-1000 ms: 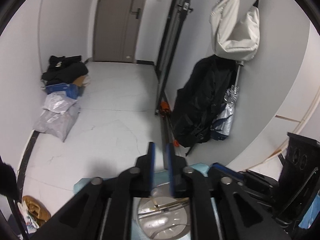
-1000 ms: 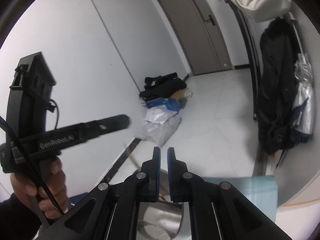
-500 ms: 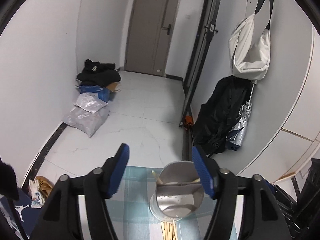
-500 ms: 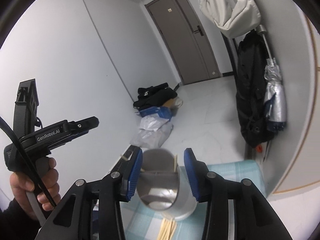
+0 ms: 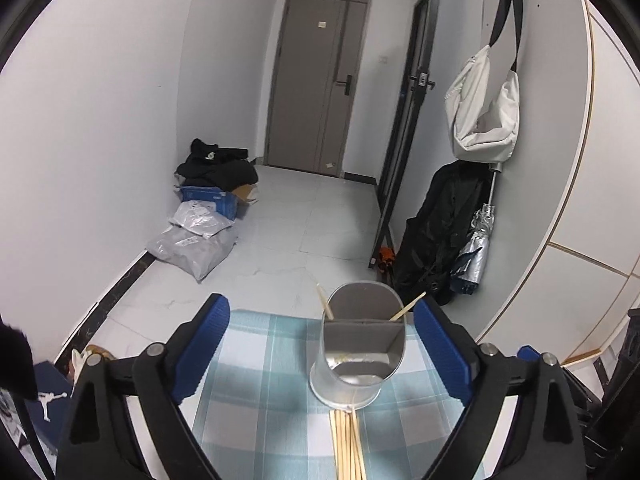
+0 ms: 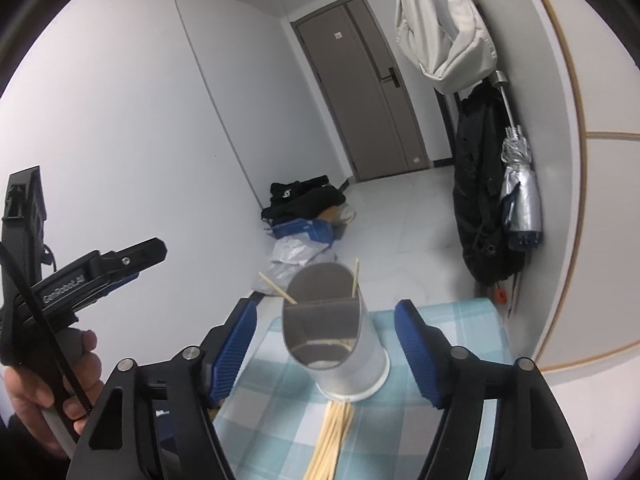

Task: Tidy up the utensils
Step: 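Lower the right gripper to the chopstick pile and pinch another chopstick, then lift the chopstick with the right gripper and carry it over the holder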

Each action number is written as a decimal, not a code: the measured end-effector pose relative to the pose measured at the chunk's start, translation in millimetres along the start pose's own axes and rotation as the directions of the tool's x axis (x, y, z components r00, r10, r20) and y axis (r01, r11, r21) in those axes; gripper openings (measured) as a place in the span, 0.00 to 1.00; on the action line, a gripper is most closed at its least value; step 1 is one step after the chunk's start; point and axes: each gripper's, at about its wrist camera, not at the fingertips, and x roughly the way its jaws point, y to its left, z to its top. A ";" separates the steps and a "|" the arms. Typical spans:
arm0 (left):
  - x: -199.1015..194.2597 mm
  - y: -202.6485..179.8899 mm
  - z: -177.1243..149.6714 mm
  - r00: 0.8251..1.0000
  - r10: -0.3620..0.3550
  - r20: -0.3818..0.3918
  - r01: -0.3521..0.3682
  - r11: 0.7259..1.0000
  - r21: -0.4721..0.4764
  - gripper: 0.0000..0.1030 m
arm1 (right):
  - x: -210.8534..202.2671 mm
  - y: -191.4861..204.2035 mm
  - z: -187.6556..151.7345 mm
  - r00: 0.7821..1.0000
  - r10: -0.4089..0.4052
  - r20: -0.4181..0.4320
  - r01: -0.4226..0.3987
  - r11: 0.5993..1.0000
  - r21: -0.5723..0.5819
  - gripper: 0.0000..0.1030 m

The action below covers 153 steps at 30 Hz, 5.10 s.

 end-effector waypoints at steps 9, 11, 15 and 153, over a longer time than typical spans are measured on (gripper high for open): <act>11.7 10.1 -35.8 0.999 0.004 -0.037 -0.005 1.000 -0.023 0.91 | -2.1 -0.5 -32.4 0.999 -0.049 -0.016 0.049 0.999 -0.006 0.83; 12.4 12.3 -43.8 0.999 0.000 -0.050 -0.002 0.999 -0.033 0.91 | 0.3 -2.0 -39.1 0.998 -0.054 -0.029 0.054 0.999 -0.007 0.83; 19.2 18.6 -58.1 0.997 0.001 -0.077 -0.005 0.998 -0.059 0.91 | 9.6 -5.5 -53.5 0.994 -0.082 -0.073 0.080 0.996 -0.028 0.83; 41.5 4.1 -85.7 0.968 -0.118 -0.222 0.128 0.991 0.034 0.03 | 44.0 -16.5 -71.9 0.984 0.023 -0.178 -0.021 1.000 0.016 0.04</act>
